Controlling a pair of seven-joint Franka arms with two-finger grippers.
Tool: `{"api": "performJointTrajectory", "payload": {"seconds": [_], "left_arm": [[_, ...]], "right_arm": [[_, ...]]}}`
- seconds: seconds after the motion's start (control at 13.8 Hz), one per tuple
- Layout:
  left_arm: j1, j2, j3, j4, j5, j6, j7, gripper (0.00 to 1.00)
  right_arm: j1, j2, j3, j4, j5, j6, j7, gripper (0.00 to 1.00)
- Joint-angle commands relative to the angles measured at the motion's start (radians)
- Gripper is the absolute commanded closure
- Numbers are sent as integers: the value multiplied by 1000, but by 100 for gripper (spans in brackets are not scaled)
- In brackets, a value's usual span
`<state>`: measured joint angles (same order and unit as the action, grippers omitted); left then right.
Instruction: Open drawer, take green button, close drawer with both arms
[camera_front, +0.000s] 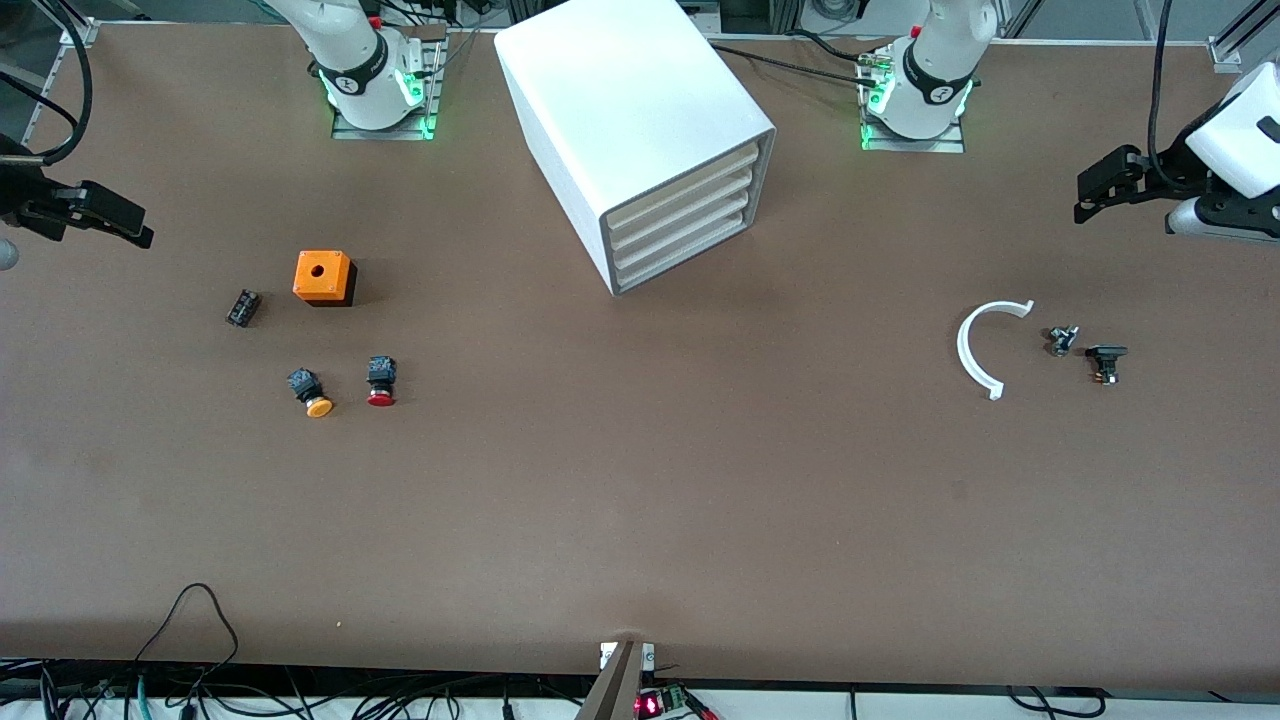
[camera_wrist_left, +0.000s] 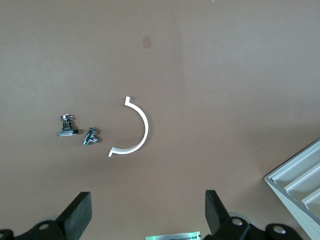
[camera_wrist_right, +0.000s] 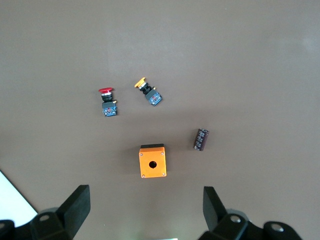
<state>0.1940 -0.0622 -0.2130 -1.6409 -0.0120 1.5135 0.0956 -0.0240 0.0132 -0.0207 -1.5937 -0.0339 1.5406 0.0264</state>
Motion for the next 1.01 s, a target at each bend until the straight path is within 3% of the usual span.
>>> {"api": "performJointTrajectory", "payload": {"seconds": [0.0, 0.14, 0.94], "left_arm": [[-10, -10, -2, 9, 10, -7, 33, 0], [-7, 15, 1, 45, 7, -9, 32, 0], [-19, 47, -2, 36, 4, -27, 35, 0]], "right_arm": [[-1, -15, -2, -15, 19, 7, -14, 0], [-1, -15, -2, -15, 19, 4, -4, 0], [-1, -15, -2, -17, 20, -4, -6, 0]]}}
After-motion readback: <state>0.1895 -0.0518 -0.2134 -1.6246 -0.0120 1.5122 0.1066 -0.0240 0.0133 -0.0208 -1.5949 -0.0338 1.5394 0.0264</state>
